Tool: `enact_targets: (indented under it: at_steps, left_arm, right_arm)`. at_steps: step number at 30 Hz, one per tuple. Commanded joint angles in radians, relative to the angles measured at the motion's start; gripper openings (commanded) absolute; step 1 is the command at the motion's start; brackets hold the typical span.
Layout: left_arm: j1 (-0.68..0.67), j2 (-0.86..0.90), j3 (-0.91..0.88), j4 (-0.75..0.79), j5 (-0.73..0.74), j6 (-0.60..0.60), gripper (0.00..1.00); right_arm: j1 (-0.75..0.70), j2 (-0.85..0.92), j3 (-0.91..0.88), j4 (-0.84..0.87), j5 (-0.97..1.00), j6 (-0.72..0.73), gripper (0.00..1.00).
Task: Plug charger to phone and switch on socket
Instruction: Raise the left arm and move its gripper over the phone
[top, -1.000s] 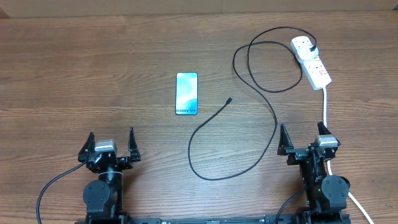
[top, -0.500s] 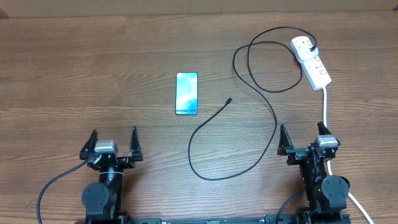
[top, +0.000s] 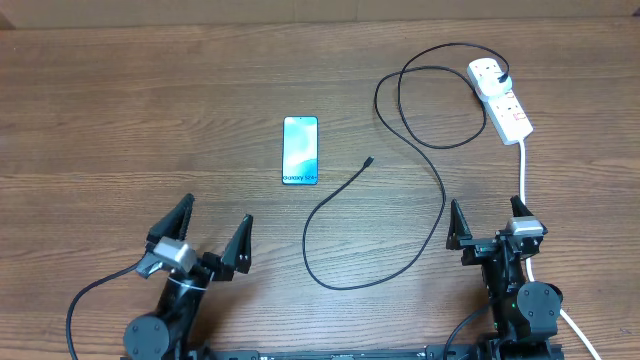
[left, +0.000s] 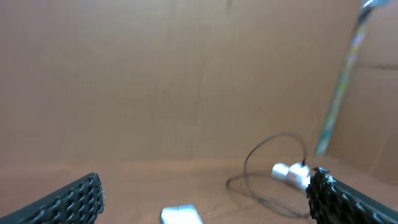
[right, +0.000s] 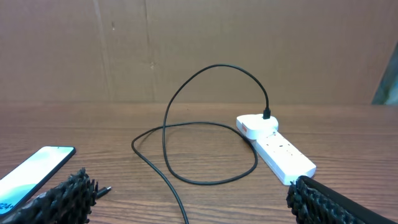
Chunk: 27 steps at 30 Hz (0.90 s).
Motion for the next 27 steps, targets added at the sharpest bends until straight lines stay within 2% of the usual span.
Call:
enact_targets:
  at_steps: [1,6,13,21,27]
  left_arm:
    - [0.003,-0.011,-0.003,0.07,0.046,-0.027,1.0]
    - [0.003,-0.011,-0.001,0.164,0.042,-0.02,1.0]
    - [0.003,-0.011,0.058,0.147,0.039,0.014,1.0]
    - [0.003,-0.003,0.293,-0.2,-0.129,0.201,1.0]
    - [0.003,0.115,0.499,-0.429,-0.176,0.205,0.99]
  right_arm:
    - [0.008,-0.008,-0.011,0.005,0.0,-0.001,1.0]
    - [0.008,-0.008,-0.011,0.006,0.0,-0.001,1.0]
    - [0.008,-0.008,-0.011,0.005,0.0,-0.001,1.0]
    - [0.007,-0.008,-0.011,0.006,0.0,-0.001,1.0]
    - [0.008,-0.008,-0.011,0.006,0.0,-0.001,1.0]
